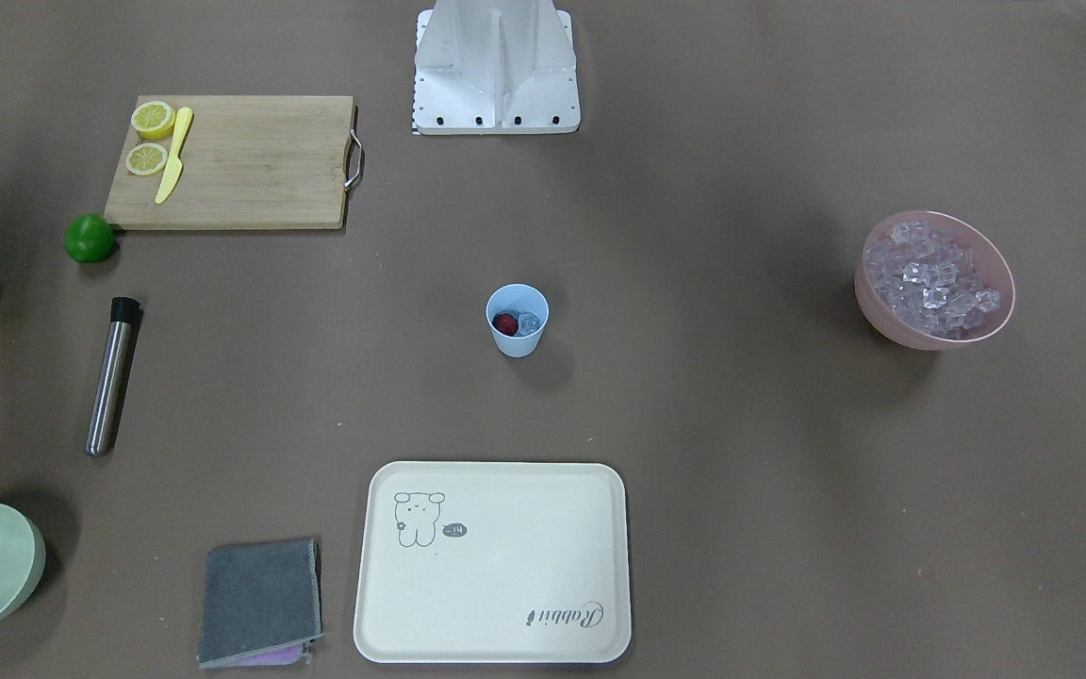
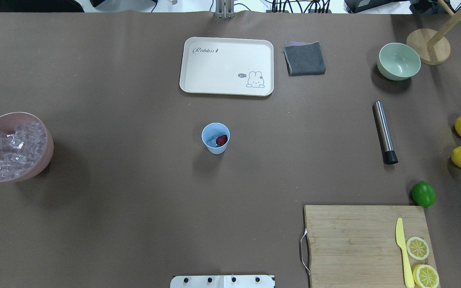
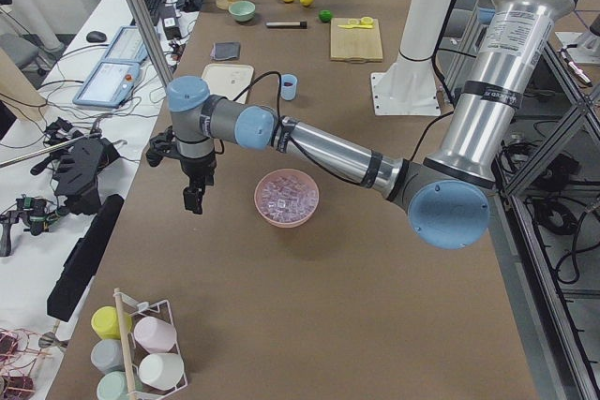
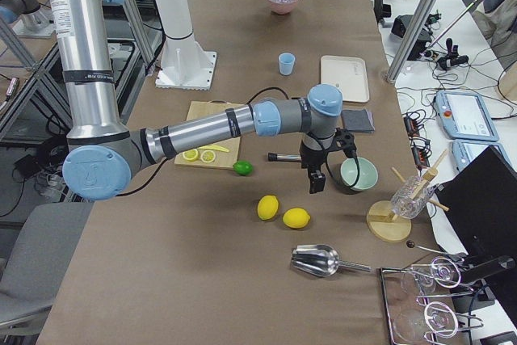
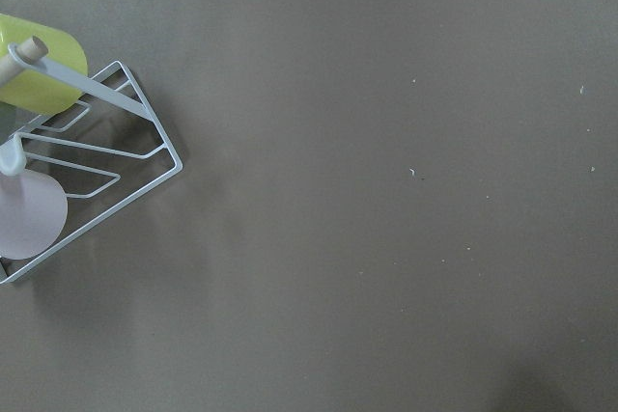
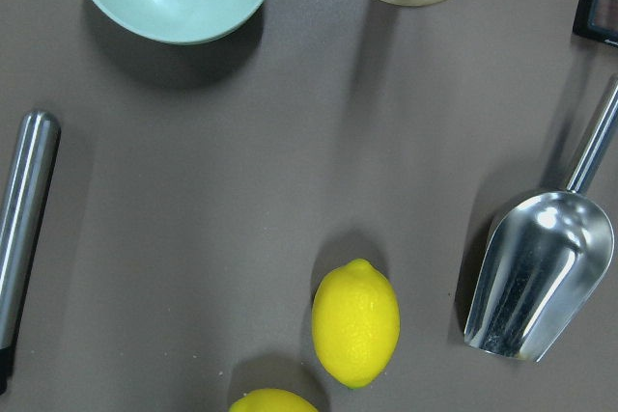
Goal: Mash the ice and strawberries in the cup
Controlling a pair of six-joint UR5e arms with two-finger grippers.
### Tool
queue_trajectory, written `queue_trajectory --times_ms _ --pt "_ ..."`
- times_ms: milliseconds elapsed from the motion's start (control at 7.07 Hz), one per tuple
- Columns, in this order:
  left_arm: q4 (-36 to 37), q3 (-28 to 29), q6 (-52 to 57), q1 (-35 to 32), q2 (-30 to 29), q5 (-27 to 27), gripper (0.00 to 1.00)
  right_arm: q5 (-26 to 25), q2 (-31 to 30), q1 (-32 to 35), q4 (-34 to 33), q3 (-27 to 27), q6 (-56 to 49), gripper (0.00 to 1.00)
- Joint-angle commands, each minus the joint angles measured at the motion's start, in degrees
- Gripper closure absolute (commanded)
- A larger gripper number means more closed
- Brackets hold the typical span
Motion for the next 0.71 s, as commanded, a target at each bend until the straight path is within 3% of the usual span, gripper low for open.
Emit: queue_trajectory --times_ms 0,565 --pt "-2.87 0.15 0.1 0.03 0.02 0.02 0.02 -0.29 0.01 0.09 0.0 0.92 0.12 0.0" --pt "-4.02 0.59 0.01 0.03 0.99 0.11 0.02 -0.03 -0.08 0.09 0.0 1.72 0.21 0.0"
